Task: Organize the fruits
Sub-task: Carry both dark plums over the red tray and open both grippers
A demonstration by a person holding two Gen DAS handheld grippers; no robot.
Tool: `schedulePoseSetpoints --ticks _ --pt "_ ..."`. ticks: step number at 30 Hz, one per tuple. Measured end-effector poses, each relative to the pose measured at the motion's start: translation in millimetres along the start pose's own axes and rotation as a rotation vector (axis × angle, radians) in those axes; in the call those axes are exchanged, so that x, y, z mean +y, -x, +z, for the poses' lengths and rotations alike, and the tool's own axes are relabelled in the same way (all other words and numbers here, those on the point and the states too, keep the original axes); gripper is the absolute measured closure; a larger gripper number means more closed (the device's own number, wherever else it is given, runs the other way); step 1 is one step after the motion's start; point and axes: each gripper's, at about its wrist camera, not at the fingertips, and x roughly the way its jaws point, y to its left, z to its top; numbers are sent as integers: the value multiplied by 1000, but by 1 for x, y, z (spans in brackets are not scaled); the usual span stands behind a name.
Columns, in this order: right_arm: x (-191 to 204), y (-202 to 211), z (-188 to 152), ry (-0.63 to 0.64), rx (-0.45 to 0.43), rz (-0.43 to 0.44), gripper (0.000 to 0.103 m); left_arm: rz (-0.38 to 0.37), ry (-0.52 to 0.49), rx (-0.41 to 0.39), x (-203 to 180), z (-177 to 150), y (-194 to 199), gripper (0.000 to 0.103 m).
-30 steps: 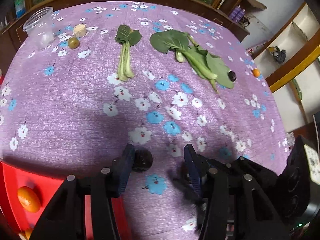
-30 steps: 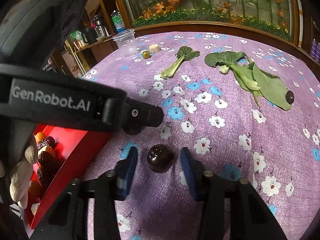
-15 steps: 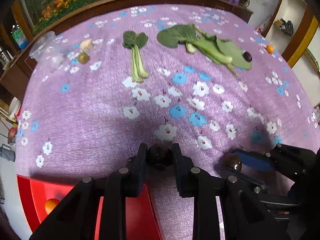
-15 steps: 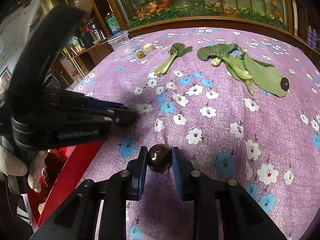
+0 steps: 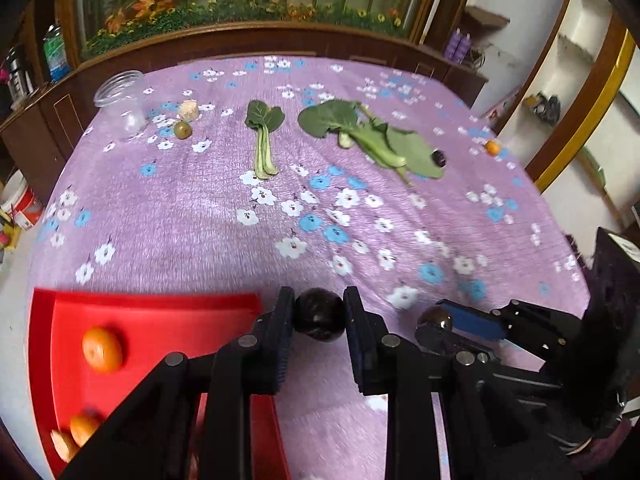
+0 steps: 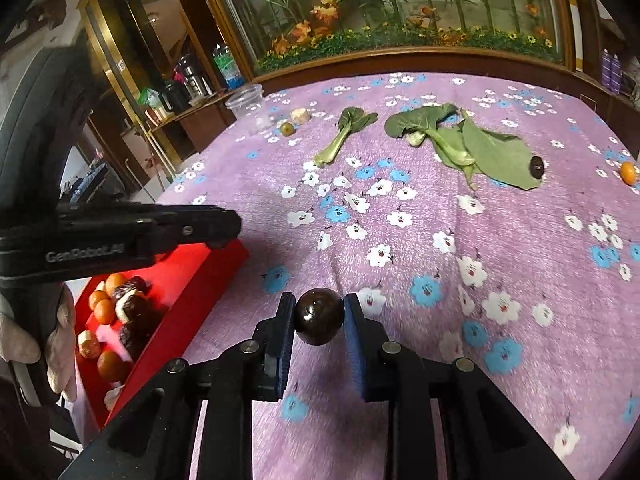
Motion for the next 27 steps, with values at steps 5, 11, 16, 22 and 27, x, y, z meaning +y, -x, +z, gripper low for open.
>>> schedulePoseSetpoints --ticks 5,11,16,22,27 --pt "4 26 -11 -12 -37 4 77 -21 28 -75 -10 -22 32 79" --pt "13 53 -26 -16 -71 16 77 -33 68 -153 -20 -51 64 79" --pt "24 69 -39 -17 -95 32 77 41 82 -234 -27 -78 93 79" --pt "44 81 -50 9 -110 52 77 143 93 -293 -22 -105 117 79" --pt "65 85 -55 47 -111 70 76 191 148 -314 -5 -123 127 79"
